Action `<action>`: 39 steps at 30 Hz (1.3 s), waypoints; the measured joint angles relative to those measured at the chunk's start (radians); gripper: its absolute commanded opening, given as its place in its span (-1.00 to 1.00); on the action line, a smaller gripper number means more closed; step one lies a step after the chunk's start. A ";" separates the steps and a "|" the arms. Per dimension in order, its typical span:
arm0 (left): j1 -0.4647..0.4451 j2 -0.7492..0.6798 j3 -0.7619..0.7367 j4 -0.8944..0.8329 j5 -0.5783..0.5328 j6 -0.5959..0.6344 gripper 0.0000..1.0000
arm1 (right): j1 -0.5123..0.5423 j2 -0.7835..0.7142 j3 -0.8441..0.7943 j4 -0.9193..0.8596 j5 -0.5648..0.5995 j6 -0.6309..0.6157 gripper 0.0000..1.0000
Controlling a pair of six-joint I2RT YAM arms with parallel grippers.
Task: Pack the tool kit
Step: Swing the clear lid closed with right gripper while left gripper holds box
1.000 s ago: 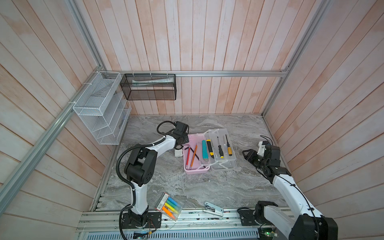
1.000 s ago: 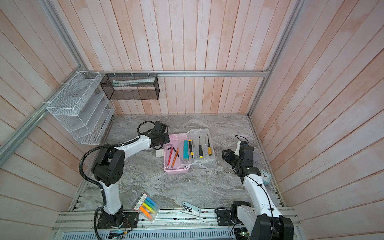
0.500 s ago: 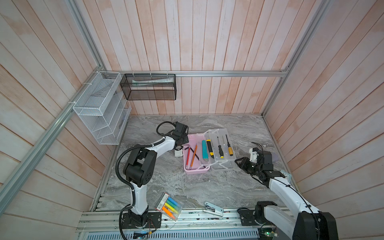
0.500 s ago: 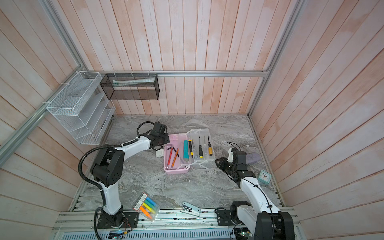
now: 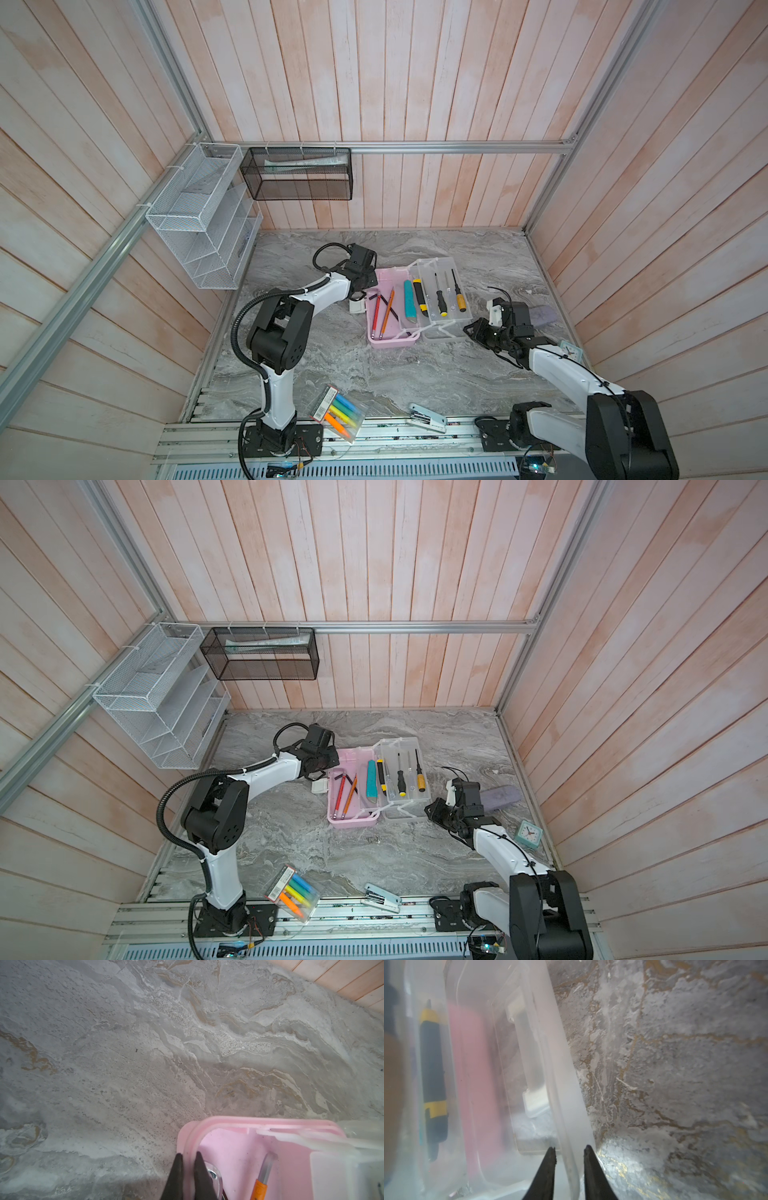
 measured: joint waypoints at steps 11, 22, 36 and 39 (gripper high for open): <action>0.003 -0.007 -0.020 0.027 0.007 0.000 -1.00 | 0.030 0.012 0.039 -0.030 0.053 -0.022 -1.00; 0.014 -0.020 -0.045 0.056 0.037 -0.001 -1.00 | 0.225 -0.095 0.233 -0.287 0.385 -0.028 -1.00; 0.008 -0.016 -0.022 0.037 0.032 -0.002 -1.00 | 0.668 -0.051 0.486 -0.386 0.916 -0.075 -1.00; 0.008 -0.013 -0.001 0.033 0.034 0.004 -1.00 | 0.741 -0.007 0.532 -0.372 0.971 -0.092 -1.00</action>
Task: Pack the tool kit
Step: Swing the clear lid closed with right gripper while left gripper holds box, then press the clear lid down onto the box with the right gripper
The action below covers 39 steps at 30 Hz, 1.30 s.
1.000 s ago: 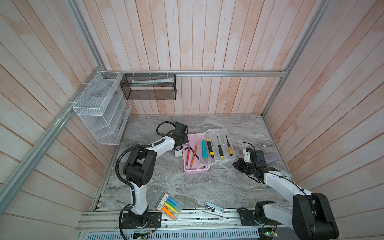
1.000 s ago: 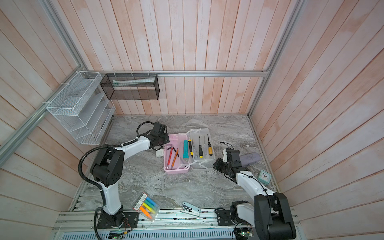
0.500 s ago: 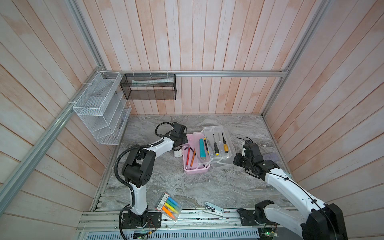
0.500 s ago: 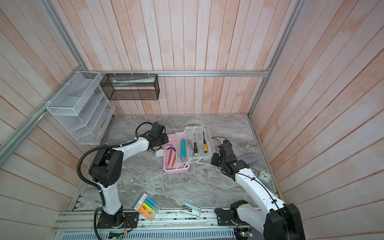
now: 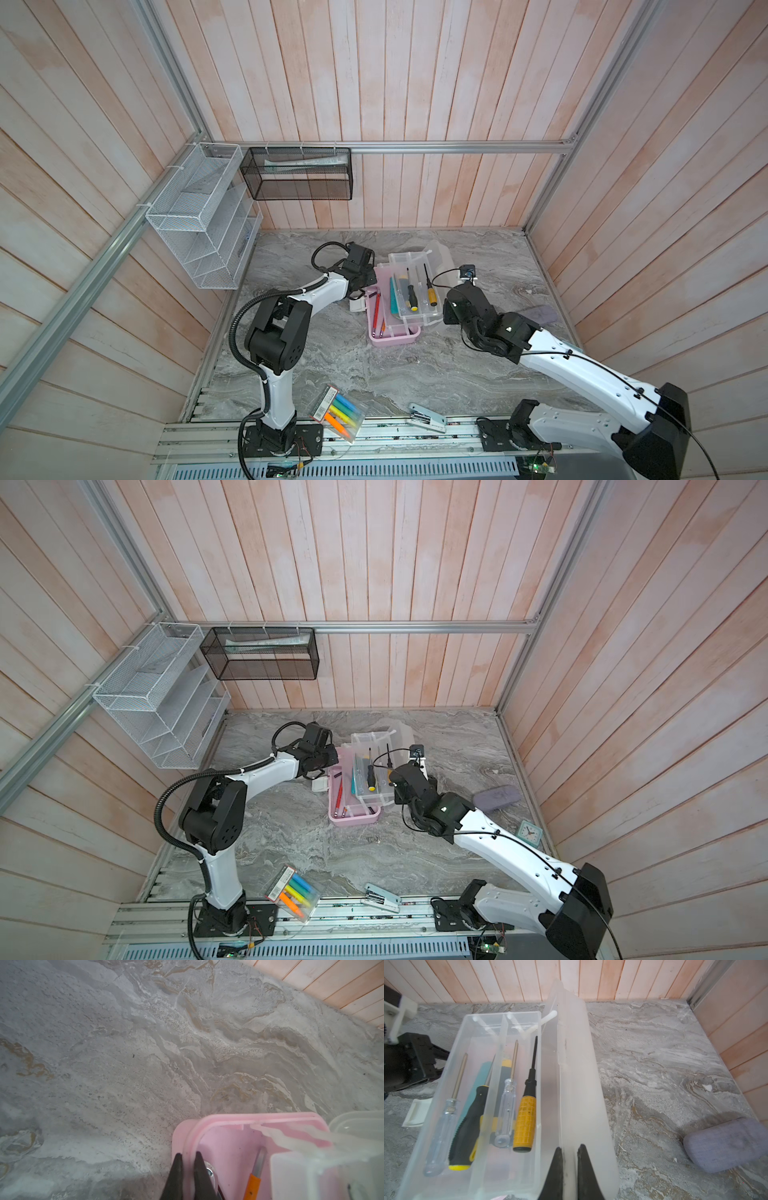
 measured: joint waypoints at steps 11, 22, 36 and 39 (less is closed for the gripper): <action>0.000 0.000 0.006 0.002 0.001 -0.006 -1.00 | 0.166 0.149 0.123 0.086 0.051 -0.039 -0.77; -0.018 0.013 0.005 0.010 0.106 -0.019 -1.00 | 0.199 0.174 0.122 0.240 -0.191 -0.035 -0.33; 0.035 -0.008 0.006 0.036 0.100 -0.036 -0.10 | 0.051 0.119 0.037 0.344 -0.314 -0.017 -0.27; 0.047 -0.024 0.013 0.044 0.093 -0.033 -0.10 | 0.025 0.120 0.027 0.355 -0.344 -0.009 -0.27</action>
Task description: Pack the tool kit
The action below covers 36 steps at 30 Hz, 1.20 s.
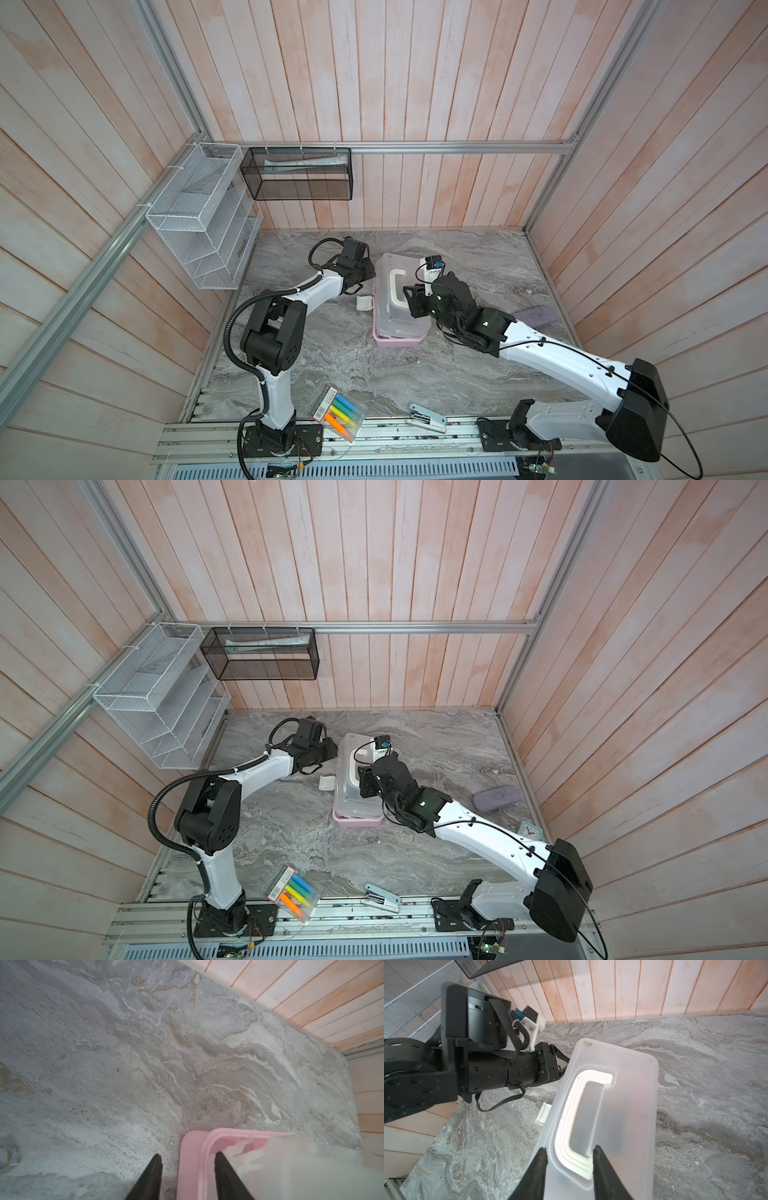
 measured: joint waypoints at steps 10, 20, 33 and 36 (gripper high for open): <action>0.055 -0.114 -0.072 0.021 0.016 0.015 -0.05 | -0.085 0.050 -0.006 0.030 -0.167 0.003 -0.23; 0.109 -0.336 -0.376 0.131 0.230 0.059 -0.01 | -0.153 0.128 -0.002 -0.013 -0.349 -0.018 -0.24; 0.165 -0.336 -0.460 0.169 0.457 0.115 -0.08 | -0.162 0.176 -0.002 -0.011 -0.459 -0.014 -0.29; 0.166 -0.326 -0.469 0.183 0.483 0.117 -0.10 | -0.163 0.176 -0.002 -0.011 -0.468 -0.011 -0.31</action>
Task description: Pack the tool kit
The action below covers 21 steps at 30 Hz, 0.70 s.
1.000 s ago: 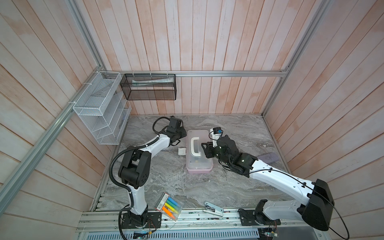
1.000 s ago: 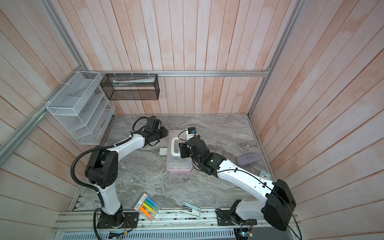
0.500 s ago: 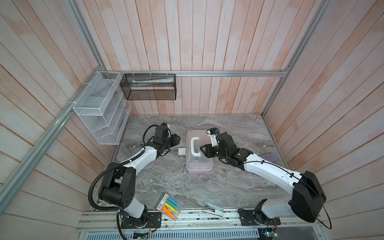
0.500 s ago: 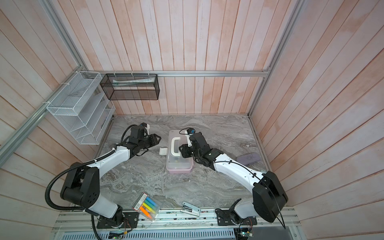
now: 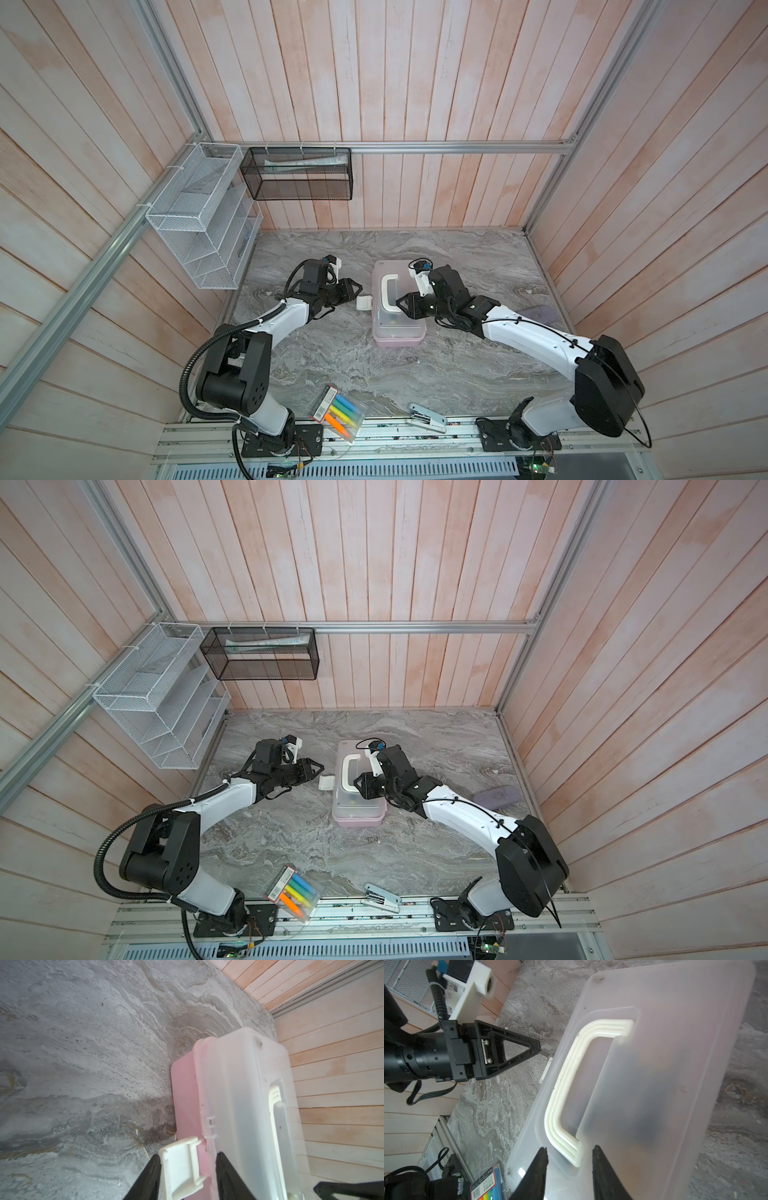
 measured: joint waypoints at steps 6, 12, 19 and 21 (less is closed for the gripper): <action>0.000 0.031 -0.031 0.016 0.031 -0.001 -0.13 | -0.002 0.007 0.000 0.000 -0.016 0.007 -0.34; 0.000 0.049 -0.042 0.040 0.055 -0.005 -0.21 | -0.006 0.017 0.000 0.000 -0.026 0.016 -0.35; 0.003 0.077 -0.069 0.090 0.118 -0.029 -0.32 | -0.007 0.019 0.000 0.002 -0.030 0.018 -0.37; 0.003 0.077 -0.080 0.099 0.129 -0.037 -0.38 | -0.008 0.020 0.000 0.003 -0.030 0.018 -0.37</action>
